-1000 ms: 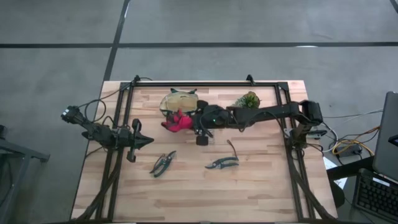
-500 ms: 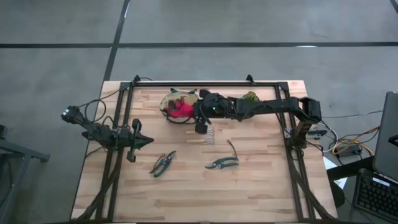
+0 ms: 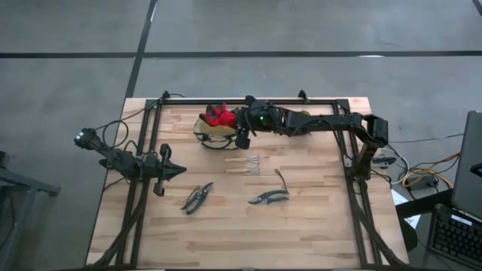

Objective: Pick & Place Garden tools in Gardening bag
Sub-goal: Put the gloves into the gardening bag

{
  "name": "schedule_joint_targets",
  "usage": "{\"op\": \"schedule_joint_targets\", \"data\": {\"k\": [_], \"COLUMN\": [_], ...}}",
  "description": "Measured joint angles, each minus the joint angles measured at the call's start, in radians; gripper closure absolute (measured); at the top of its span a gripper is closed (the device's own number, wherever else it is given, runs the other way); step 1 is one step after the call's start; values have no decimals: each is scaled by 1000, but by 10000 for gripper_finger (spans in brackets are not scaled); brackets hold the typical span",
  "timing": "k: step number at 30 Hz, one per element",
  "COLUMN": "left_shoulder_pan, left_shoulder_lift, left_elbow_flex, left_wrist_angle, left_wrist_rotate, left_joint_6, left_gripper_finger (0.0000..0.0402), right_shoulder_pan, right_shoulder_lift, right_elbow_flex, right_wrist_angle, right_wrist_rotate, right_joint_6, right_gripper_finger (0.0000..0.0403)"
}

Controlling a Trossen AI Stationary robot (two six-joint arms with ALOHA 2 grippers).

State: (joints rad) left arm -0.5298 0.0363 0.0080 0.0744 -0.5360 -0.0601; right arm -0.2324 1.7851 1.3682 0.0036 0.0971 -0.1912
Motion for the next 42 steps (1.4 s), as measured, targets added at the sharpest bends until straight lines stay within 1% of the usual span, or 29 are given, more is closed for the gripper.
{"op": "schedule_joint_targets", "data": {"k": [15, 25, 42], "left_shoulder_pan": [0, 0, 0], "left_shoulder_lift": [0, 0, 0], "left_elbow_flex": [0, 0, 0], "left_wrist_angle": [0, 0, 0], "left_wrist_rotate": [0, 0, 0], "left_joint_6": [0, 0, 0], "left_gripper_finger": [396, 396, 396], "right_shoulder_pan": [-17, -19, -24], "right_shoulder_lift": [3, 79, 83], "right_elbow_flex": [0, -2, -18], "right_wrist_angle": [56, 64, 63], "right_wrist_rotate": [-4, -2, -23], "right_joint_6": [34, 27, 87], "right_gripper_finger": [255, 255, 255]}}
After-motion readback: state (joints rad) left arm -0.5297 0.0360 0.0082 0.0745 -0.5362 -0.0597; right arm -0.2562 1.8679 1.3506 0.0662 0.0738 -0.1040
